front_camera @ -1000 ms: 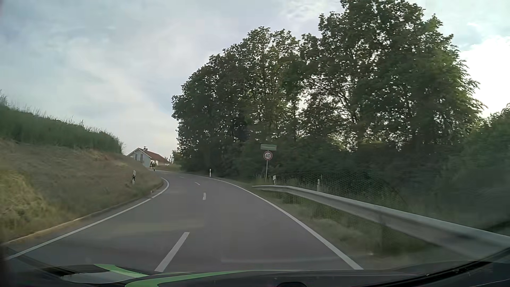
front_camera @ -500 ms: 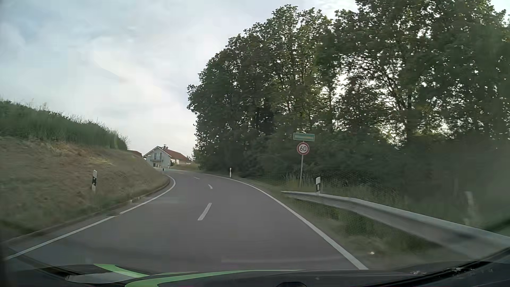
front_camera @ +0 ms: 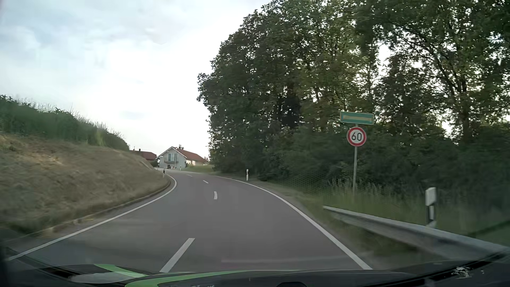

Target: Follow the waypoints while adhering to traffic rules and regulations

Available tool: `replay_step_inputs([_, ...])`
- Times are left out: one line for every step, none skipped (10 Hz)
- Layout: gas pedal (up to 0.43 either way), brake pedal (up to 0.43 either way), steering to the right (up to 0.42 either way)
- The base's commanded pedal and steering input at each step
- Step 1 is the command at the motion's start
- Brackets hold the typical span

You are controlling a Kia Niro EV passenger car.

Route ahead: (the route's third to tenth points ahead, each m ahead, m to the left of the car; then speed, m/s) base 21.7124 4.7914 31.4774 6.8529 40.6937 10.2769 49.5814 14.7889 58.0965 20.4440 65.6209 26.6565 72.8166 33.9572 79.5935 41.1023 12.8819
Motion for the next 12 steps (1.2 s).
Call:
replay_step_inputs([0.24,0.0,-0.039])
replay_step_inputs([0.248,0.0,-0.039])
replay_step_inputs([0.28,0.0,-0.039])
replay_step_inputs([0.28,0.0,-0.041])
replay_step_inputs([0.28,0.0,-0.043])
replay_step_inputs([0.28,0.0,-0.048])
replay_step_inputs([0.28,0.0,-0.05])
replay_step_inputs([0.28,0.0,-0.051])
replay_step_inputs([0.28,0.0,-0.051])
replay_step_inputs([0.28,0.0,-0.051])
replay_step_inputs([0.28,0.0,-0.052])
replay_step_inputs([0.28,0.0,-0.052])
